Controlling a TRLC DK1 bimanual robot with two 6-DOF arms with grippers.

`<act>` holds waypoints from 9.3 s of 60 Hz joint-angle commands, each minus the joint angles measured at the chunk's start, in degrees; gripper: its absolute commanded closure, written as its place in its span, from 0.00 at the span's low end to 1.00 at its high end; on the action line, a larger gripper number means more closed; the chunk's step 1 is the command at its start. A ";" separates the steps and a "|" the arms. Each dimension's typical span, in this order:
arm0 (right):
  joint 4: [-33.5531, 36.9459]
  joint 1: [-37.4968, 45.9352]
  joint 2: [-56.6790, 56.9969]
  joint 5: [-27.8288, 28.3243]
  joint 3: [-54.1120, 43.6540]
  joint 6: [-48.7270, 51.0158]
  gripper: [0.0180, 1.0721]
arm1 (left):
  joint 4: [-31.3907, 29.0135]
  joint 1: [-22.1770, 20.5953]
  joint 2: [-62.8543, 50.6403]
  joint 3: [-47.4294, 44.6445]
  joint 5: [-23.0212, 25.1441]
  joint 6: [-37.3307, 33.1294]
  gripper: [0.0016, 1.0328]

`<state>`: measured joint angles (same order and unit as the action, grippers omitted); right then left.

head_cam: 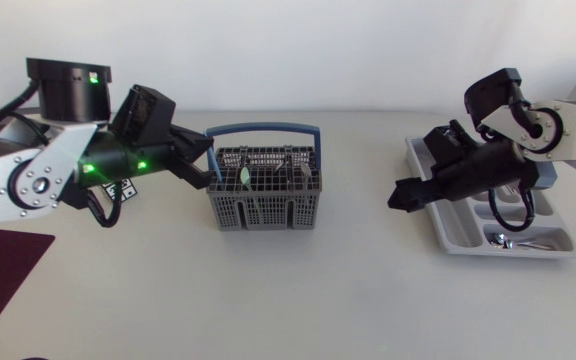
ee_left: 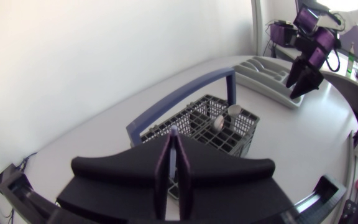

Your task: Transfer all utensils from the basket to the drawer tray.

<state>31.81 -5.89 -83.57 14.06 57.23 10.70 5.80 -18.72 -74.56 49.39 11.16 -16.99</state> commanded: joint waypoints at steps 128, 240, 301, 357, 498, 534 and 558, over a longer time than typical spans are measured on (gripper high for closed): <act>-8.43 -35.59 6.67 10.37 -2.74 -0.24 0.95 | -29.97 -6.24 -1.55 15.65 34.55 20.60 0.97; -2.90 23.91 -22.95 3.16 10.44 6.44 0.81 | -31.12 -14.15 -10.25 17.15 -16.78 8.03 0.45; 2.90 11.52 -9.42 -0.71 5.79 1.34 0.10 | -28.57 -14.33 -26.07 26.90 -29.88 10.49 0.59; 1.85 8.88 -6.87 -2.11 2.36 1.34 0.10 | -26.28 -14.33 -25.10 25.50 -30.58 10.58 0.97; -12.48 -34.80 10.88 -4.40 -2.21 2.75 0.57 | -36.21 -13.89 -6.73 26.38 14.42 21.92 0.97; -12.13 -34.45 11.59 -4.31 -2.65 4.59 0.95 | -37.36 -13.71 -6.65 27.34 15.21 22.00 0.84; -10.72 -32.43 15.28 -1.58 -7.49 6.70 0.95 | -33.75 -8.97 -5.42 29.98 15.47 24.20 0.44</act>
<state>20.27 -39.42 -69.95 11.97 52.12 15.81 -29.23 -29.26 -80.31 77.45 25.96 4.99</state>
